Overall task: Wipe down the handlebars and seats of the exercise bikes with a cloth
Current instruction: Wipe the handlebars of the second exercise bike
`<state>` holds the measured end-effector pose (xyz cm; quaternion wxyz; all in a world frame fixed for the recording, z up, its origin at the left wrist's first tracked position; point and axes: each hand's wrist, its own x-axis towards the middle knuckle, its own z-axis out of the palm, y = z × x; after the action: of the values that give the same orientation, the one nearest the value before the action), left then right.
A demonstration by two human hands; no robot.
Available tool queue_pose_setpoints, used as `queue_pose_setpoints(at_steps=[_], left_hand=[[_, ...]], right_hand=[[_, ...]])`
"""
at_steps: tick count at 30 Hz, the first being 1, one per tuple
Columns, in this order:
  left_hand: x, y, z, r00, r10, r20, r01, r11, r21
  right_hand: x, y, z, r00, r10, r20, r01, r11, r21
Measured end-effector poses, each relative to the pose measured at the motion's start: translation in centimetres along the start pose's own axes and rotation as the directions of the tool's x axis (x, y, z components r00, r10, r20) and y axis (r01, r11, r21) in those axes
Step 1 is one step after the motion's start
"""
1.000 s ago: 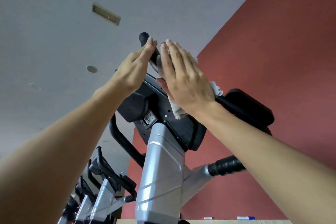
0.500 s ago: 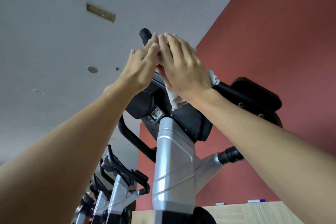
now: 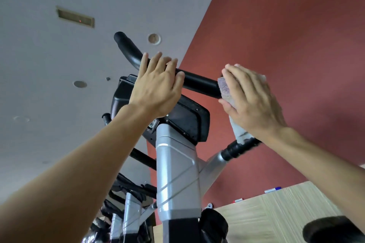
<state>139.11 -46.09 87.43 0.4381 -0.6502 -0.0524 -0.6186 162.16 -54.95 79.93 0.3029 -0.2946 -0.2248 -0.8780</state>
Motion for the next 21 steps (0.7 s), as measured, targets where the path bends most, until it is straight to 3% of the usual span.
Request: queue_pose_setpoints(at_steps=[6,9,12,16,18,21], left_hand=[[2.0,3.0,0.7,0.992,0.123,0.025,-0.123,0.992,-0.02],[2.9,5.2,1.2,0.986,0.169,-0.001,-0.168,0.978,-0.123],[3.4,7.3,1.9,0.972,0.234,0.026,-0.225,0.956,-0.189],[3.4,10.0,4.0,0.97,0.24,0.033,-0.241,0.97,0.04],[3.5,10.9,5.0,0.981,0.193,-0.031,-0.187,0.974,0.131],[3.6,11.6,5.5,0.987,0.116,-0.113,-0.095,0.98,0.174]], right_hand=[[2.9,-1.3,0.9,0.998,-0.024,-0.055,0.031,0.991,0.132],[-0.5,-0.4,0.2,0.986,0.125,-0.108,-0.112,0.986,0.12],[-4.4,-0.6,-0.2,0.921,0.377,-0.104,-0.355,0.917,0.181],[-9.6,-1.7,0.4,0.753,0.658,0.017,-0.613,0.691,0.383],[-11.4,-1.5,0.9,0.724,0.685,0.075,-0.629,0.613,0.478],[-11.0,-0.8,0.7,0.735,0.669,0.108,-0.622,0.603,0.499]])
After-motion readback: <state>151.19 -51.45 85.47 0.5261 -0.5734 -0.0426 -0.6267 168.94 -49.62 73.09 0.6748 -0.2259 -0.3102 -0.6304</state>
